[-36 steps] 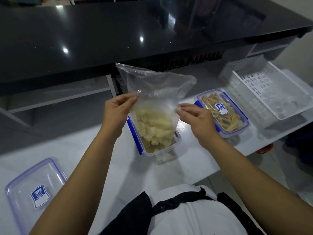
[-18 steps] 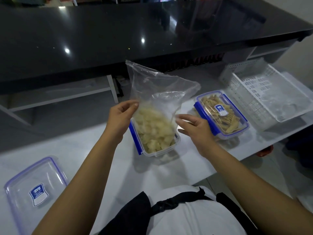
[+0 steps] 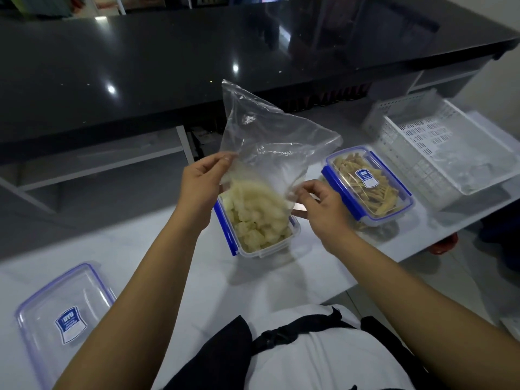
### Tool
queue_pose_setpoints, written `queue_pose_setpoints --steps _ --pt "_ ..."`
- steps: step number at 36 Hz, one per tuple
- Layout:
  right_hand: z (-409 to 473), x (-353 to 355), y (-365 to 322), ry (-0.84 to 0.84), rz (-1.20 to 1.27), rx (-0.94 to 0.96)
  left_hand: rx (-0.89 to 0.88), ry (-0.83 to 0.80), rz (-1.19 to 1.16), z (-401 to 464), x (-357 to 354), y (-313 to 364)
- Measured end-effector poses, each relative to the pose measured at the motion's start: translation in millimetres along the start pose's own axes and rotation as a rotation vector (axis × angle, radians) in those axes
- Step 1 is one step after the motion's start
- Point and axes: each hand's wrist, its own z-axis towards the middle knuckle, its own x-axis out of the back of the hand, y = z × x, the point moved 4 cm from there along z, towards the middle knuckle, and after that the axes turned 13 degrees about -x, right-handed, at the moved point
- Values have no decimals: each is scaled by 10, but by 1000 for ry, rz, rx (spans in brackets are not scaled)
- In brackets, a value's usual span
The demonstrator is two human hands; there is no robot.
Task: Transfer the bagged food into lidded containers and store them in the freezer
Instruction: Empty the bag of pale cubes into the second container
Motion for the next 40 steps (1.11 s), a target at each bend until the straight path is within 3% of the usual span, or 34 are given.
queue_pose_setpoints --steps 11,23,40 --pt "-39 86 -112 -75 140 -1 -10 -7 -53 -35 9 85" --pt "-94 -109 -358 -176 119 87 -54 -36 -112 -38 -52 261" --pt "-77 -166 -468 -195 125 113 -67 -10 -102 -30 -28 335"
